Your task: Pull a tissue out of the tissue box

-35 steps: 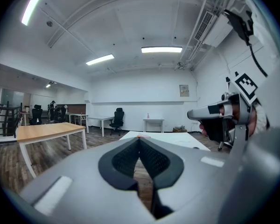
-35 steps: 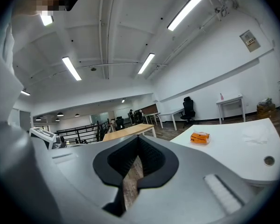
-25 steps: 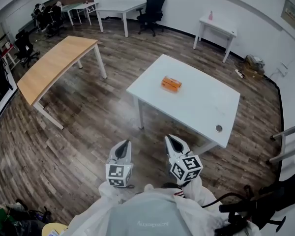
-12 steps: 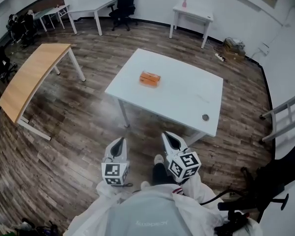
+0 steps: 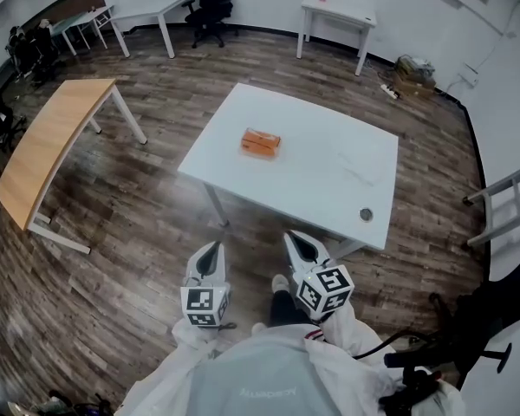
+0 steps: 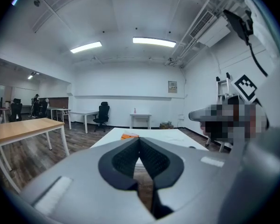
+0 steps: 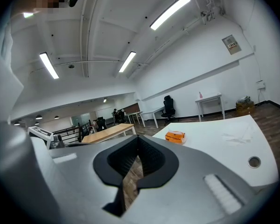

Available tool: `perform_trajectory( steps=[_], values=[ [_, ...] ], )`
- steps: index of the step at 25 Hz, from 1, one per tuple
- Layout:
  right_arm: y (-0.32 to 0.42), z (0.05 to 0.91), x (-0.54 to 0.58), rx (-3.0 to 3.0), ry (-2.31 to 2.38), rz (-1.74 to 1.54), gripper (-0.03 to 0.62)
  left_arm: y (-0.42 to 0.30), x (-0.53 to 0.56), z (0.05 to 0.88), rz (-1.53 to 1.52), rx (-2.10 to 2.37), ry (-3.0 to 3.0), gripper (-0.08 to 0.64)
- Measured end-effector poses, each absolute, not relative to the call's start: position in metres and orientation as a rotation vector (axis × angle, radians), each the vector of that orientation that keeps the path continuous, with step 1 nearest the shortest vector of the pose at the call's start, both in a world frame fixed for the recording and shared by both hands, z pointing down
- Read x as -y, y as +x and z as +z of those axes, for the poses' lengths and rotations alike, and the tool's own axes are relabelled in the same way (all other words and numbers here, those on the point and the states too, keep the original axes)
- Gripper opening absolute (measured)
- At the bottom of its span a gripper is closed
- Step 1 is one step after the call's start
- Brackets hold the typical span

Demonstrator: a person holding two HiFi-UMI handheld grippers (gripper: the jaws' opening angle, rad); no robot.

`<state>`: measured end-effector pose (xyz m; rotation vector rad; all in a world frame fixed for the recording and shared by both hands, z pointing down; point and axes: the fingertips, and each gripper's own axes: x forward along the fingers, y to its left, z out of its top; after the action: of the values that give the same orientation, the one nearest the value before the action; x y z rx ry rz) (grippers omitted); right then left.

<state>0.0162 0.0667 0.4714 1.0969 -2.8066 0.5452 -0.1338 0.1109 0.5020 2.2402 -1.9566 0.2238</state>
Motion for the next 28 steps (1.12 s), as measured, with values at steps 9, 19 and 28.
perform_trajectory(
  steps=[9,19,28],
  values=[
    [0.008,0.475,-0.017,2.792,1.109,0.572,0.002,-0.140,-0.056,0.506,0.270,1.926,2.254,0.000],
    [0.018,0.475,0.033,2.781,1.150,0.614,0.002,-0.128,0.001,0.499,0.329,1.882,2.298,0.000],
    [0.033,0.470,0.075,2.807,1.166,0.645,0.002,-0.115,0.043,0.487,0.376,1.882,2.326,0.000]
  ],
)
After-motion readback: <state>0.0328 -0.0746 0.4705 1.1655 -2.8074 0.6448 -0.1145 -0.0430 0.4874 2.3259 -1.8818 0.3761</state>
